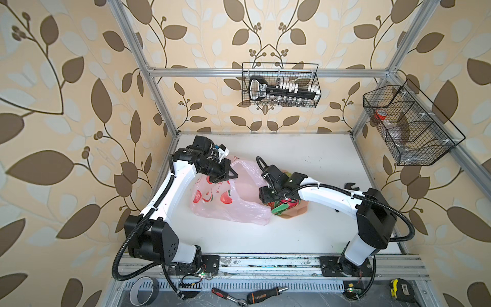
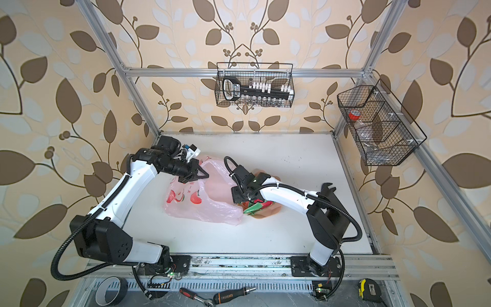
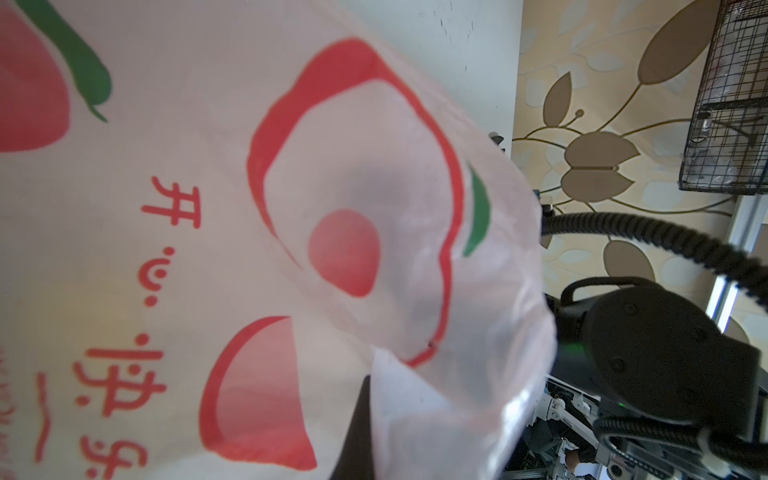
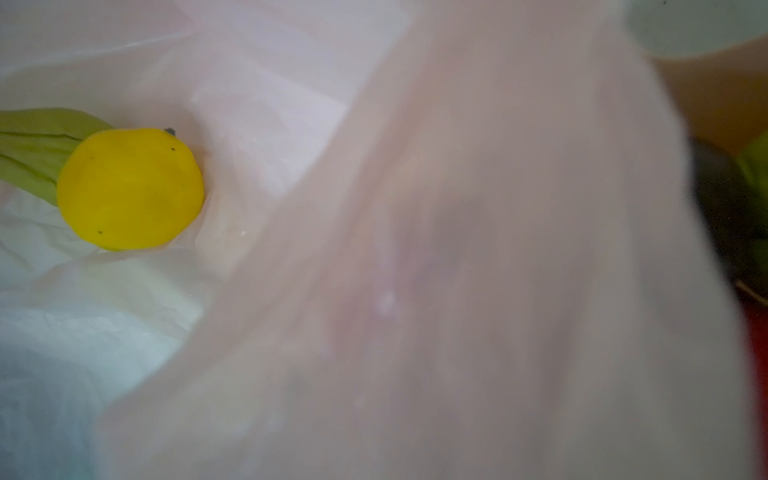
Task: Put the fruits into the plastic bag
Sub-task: 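Lower the right gripper onto a red strawberry on the plate and close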
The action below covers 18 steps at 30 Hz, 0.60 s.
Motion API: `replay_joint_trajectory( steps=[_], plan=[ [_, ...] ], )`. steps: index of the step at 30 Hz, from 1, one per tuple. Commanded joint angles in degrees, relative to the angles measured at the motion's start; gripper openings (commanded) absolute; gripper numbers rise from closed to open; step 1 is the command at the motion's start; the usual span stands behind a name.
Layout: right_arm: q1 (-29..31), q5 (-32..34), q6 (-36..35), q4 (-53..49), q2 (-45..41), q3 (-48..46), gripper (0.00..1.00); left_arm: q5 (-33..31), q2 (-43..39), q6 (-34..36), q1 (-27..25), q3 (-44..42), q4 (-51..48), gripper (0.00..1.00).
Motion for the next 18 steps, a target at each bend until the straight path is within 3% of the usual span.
replay_joint_trajectory(
  steps=[1,18],
  plan=[
    [0.00,1.04,-1.13,-1.00,1.64,0.92,0.58,1.60,-0.92,1.50,-0.14,1.09,-1.22,0.00],
    [-0.70,0.15,-0.10,-1.34,-3.75,0.28,0.30,1.69,-0.12,1.41,-0.14,1.54,-0.95,0.00]
  ],
)
